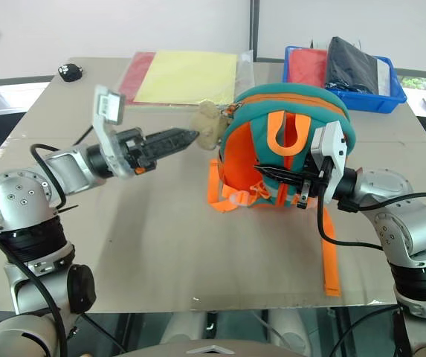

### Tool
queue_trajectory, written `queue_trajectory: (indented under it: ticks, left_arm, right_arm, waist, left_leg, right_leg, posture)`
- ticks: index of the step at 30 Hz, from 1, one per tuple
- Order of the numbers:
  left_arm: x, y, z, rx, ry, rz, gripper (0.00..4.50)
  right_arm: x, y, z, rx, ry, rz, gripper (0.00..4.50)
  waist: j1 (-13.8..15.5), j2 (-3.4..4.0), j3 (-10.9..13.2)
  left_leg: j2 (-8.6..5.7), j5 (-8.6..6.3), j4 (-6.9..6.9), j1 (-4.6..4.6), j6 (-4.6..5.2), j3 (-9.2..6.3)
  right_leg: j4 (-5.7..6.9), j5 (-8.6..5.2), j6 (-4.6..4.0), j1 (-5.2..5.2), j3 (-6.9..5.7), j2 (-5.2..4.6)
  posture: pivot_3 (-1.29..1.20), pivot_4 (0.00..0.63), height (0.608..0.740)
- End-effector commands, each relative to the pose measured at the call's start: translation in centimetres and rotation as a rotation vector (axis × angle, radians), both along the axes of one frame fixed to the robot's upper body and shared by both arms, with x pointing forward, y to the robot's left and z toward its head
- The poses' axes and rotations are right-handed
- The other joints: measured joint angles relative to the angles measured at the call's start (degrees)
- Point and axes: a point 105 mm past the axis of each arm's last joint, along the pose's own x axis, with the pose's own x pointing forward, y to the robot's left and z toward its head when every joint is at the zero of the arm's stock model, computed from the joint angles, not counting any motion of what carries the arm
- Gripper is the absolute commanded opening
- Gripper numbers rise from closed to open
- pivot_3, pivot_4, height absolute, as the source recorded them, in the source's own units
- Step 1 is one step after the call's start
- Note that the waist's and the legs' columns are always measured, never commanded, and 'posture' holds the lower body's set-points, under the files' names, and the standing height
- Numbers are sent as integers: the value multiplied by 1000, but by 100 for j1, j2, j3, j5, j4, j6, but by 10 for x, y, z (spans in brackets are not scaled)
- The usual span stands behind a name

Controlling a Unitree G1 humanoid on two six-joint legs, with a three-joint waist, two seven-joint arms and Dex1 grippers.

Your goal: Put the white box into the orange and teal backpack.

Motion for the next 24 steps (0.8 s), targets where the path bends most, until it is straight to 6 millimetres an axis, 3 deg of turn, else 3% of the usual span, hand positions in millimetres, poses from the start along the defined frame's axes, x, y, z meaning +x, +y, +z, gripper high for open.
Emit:
queue_trajectory:
  ticks: [1,3,6,9,12,14,15,17,22,24]
  left_arm:
    - [-4,0,27,15,-163,-5,4379]
    - [-3,0,29,56,-215,-8,4379]
    - [7,-3,1,278,-252,-21,4379]
    - [10,-12,-17,321,-241,-89,4379]
    - [29,-20,-34,406,-283,-69,4379]
    - [38,-25,-35,419,-320,-63,4379]
    - [41,-30,-34,426,-357,-73,3975]
    - [42,-36,-34,437,-395,-103,3587]
    - [44,-38,-28,401,-450,-115,1285]
    - [37,-37,-14,316,-485,-131,583]
  right_arm:
    - [-3,-5,11,8,-61,-18,0]
    - [-3,-4,11,9,-60,-17,0]
    - [-5,-2,10,13,-61,-11,0]
    - [-5,-1,11,18,-63,-11,0]
    - [-5,-1,12,19,-65,-11,0]
    - [-5,-1,12,17,-67,-13,0]
    - [-5,-2,13,17,-70,-18,0]
    - [-5,-3,14,17,-73,-27,0]
    - [-3,-6,16,31,-77,-55,0]
    - [2,-8,21,72,-82,-97,0]
  waist:
    - [-4,0,0]
    - [-12,1,-1]
    - [-11,4,-1]
    - [0,4,-1]
    - [16,4,-1]
    - [22,4,-1]
    - [22,4,-1]
    - [26,3,-1]
    - [26,4,-1]
    - [37,3,-1]
  left_leg:
    - [0,0,0,1,0,1]
    - [-1,0,0,4,0,5]
    - [0,0,-3,4,0,3]
    - [0,0,-6,5,0,9]
    - [0,0,-4,2,0,9]
    - [0,0,-4,3,0,10]
    - [0,0,-3,2,0,10]
    - [0,0,-2,-2,1,9]
    - [1,0,-2,-6,1,9]
    - [1,0,-2,-10,1,8]
  right_leg:
    - [-1,0,0,0,0,0]
    - [-1,0,0,0,5,0]
    - [-2,0,0,0,3,2]
    - [-3,-1,-1,0,8,2]
    - [-6,-1,0,0,8,1]
    - [-6,-1,0,0,7,2]
    - [-6,0,0,0,8,3]
    - [-6,0,0,-2,7,3]
    - [-8,-1,0,-6,7,3]
    - [-9,-1,0,-6,6,2]
  posture:
    - [0,150,740]
    - [0,150,740]
    - [0,150,740]
    - [0,150,740]
    - [0,150,740]
    - [0,150,740]
    - [0,150,740]
    - [0,150,740]
    - [0,150,740]
    - [0,150,740]
